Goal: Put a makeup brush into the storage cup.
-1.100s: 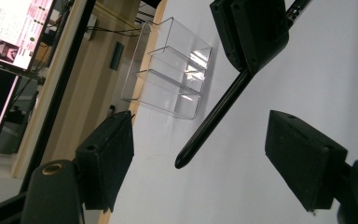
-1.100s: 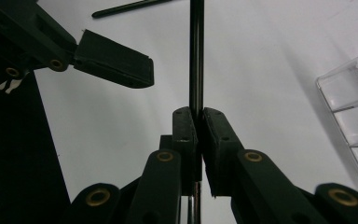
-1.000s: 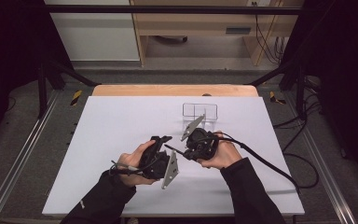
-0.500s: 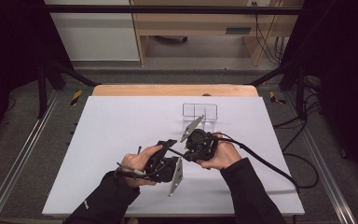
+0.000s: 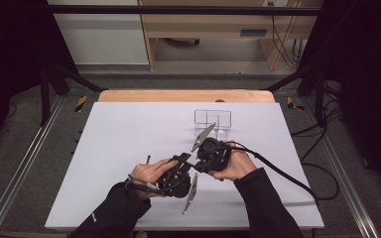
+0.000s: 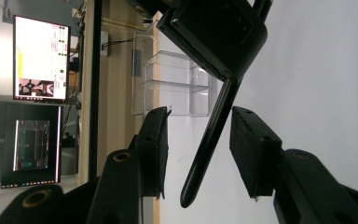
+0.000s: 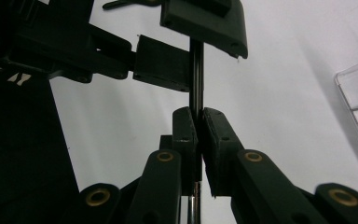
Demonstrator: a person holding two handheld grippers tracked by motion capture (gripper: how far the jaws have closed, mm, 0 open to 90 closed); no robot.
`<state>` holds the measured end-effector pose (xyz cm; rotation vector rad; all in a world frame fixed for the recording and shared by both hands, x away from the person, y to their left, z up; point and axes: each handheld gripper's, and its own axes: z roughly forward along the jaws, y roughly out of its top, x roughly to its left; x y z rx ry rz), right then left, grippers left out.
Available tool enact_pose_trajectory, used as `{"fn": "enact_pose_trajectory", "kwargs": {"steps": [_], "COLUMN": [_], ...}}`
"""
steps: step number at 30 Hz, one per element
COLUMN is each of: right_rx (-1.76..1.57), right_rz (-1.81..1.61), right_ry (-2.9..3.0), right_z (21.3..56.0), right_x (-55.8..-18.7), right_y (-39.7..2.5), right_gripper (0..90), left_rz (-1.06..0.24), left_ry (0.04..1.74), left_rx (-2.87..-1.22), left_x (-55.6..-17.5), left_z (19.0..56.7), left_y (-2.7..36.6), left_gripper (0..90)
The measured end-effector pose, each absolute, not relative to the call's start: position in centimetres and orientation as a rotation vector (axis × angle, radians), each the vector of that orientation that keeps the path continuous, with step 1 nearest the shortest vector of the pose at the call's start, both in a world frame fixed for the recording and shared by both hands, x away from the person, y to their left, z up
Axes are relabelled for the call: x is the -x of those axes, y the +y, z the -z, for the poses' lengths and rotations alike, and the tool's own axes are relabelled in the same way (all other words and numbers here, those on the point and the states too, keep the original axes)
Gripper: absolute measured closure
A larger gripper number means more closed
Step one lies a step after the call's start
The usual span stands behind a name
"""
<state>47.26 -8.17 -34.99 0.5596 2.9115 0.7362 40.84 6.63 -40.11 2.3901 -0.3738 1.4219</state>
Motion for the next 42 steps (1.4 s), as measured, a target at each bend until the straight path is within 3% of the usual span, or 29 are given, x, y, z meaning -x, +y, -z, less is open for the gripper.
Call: {"fn": "enact_pose_trajectory", "kwargs": {"steps": [13,34,42], "right_rx": [-0.551,-0.535,-0.561], "right_rz": [-0.742,-0.76,-0.844], "right_ry": [2.919,2.926,2.817], "right_z": [35.0,34.9,33.5], "right_x": [-47.2,-47.1,-47.0], "right_y": [-8.2,-8.2,-9.6], "right_gripper": [84.3,82.9,70.5], "left_rz": [-1.414,-1.372,-1.344], "left_ry": [-0.448,-0.494,-0.407], "left_rx": [-2.405,-2.466,-2.473], "left_x": [-40.7,-40.5,-40.8], "left_z": [40.4,40.4,40.0], "left_y": [6.4,6.5,7.1], "left_gripper": [75.3,83.0,82.9]}}
